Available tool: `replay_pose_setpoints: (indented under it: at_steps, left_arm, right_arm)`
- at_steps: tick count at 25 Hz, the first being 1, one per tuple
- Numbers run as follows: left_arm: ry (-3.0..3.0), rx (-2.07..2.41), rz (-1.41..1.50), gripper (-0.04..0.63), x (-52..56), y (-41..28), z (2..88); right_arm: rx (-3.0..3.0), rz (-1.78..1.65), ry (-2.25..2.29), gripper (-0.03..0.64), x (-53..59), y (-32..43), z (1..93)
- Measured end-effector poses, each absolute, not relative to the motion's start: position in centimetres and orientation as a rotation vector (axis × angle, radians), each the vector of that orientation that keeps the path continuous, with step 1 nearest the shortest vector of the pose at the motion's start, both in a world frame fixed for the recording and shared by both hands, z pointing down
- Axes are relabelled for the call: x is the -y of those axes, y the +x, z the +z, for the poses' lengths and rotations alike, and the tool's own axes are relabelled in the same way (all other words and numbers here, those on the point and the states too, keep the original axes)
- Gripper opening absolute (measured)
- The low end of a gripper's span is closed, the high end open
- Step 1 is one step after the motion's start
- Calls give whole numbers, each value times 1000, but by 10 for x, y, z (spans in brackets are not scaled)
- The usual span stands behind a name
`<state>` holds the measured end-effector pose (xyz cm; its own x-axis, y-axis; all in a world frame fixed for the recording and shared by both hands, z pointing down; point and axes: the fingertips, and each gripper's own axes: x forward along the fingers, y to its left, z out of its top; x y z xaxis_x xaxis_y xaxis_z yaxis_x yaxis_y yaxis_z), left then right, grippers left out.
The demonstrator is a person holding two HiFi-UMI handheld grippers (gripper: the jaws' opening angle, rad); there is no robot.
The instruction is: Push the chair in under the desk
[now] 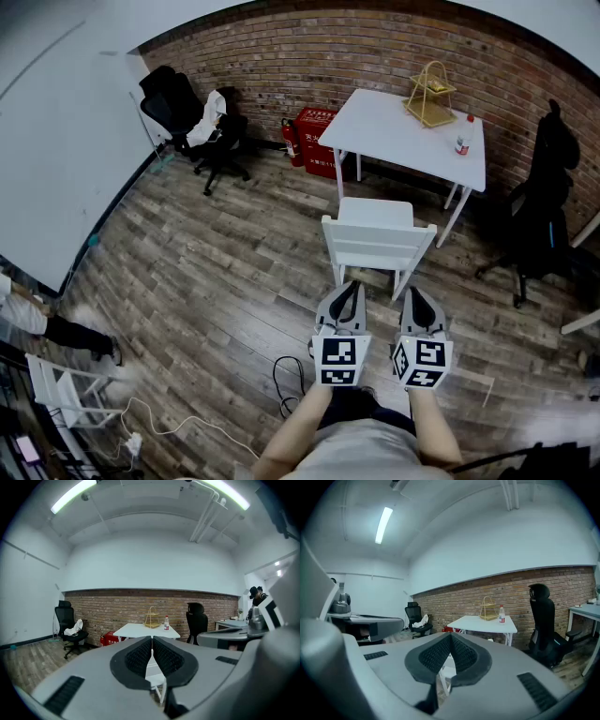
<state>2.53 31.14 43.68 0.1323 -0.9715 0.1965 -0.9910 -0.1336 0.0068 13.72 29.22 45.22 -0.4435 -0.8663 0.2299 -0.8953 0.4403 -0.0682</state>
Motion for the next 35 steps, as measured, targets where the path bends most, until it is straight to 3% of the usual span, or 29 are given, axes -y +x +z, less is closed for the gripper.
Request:
replay_pose_setpoints:
  at_steps: [35]
  left_arm:
    - [2236, 1964, 216, 25, -287, -23, 448]
  right_arm:
    - [2467, 350, 1604, 15, -267, 113, 472]
